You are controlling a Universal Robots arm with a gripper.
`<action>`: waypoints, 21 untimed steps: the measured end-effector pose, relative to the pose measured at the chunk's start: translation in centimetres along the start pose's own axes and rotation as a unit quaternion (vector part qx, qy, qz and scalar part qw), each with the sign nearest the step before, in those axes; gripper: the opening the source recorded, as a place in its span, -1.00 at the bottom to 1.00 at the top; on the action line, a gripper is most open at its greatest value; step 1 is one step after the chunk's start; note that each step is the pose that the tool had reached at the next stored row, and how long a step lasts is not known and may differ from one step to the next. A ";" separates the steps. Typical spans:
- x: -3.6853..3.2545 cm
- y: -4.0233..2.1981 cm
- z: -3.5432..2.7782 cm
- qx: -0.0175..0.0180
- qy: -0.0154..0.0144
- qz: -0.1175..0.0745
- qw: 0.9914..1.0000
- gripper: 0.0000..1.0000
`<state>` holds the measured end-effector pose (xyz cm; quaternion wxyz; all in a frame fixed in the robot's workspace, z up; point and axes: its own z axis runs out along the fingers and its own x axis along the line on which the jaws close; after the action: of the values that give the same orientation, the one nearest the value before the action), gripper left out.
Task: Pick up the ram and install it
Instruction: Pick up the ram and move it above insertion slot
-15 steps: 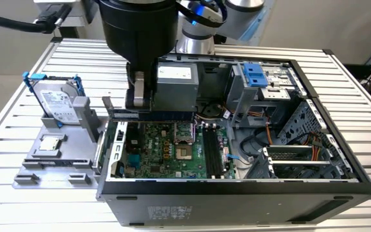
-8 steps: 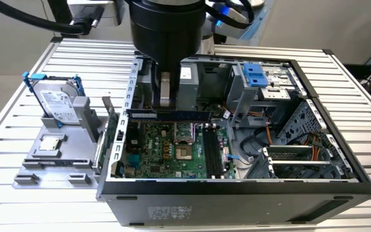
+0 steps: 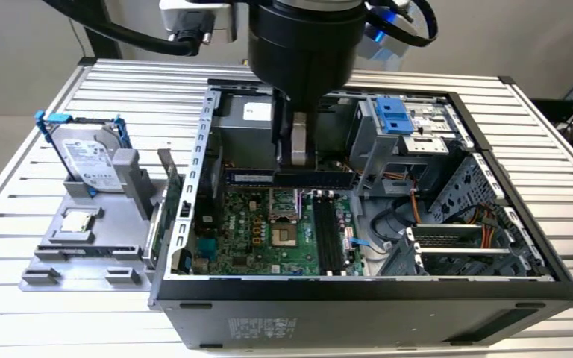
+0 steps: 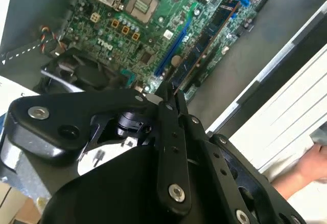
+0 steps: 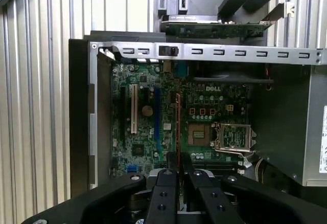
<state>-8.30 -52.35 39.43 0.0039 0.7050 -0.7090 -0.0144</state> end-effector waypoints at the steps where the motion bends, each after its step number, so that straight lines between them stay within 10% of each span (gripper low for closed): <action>1: 0.00 -0.35 -0.01 0.000 0.000 0.000 1.000 -1.00; 21: -0.04 -6.55 -0.17 0.000 0.000 0.003 1.000 -1.00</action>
<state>-1.74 -52.35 39.43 0.0039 0.7033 -0.7108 -0.0144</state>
